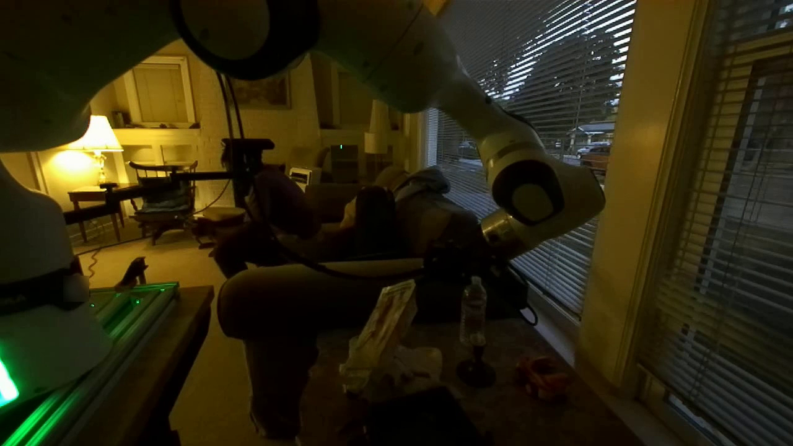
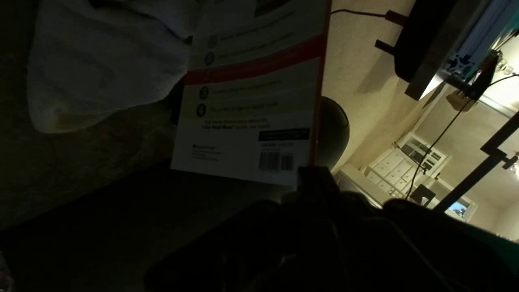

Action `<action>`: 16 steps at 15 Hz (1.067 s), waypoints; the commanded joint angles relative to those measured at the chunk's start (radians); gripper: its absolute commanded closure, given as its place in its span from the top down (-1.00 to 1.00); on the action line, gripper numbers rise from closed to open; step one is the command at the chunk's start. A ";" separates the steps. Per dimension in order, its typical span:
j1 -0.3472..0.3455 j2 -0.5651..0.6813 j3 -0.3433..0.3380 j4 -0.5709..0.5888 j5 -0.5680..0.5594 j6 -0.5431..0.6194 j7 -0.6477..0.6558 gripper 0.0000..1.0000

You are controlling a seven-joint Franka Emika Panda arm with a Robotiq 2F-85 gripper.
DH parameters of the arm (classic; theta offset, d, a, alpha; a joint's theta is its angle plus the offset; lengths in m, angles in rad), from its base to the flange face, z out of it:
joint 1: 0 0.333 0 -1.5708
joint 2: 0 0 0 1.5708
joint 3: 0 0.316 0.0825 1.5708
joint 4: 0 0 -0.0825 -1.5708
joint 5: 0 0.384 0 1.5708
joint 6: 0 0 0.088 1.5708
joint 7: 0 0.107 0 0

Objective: Move the book to the left

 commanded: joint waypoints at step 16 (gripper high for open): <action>0.042 0.069 0.089 -0.025 0.089 0.418 -0.361 -0.98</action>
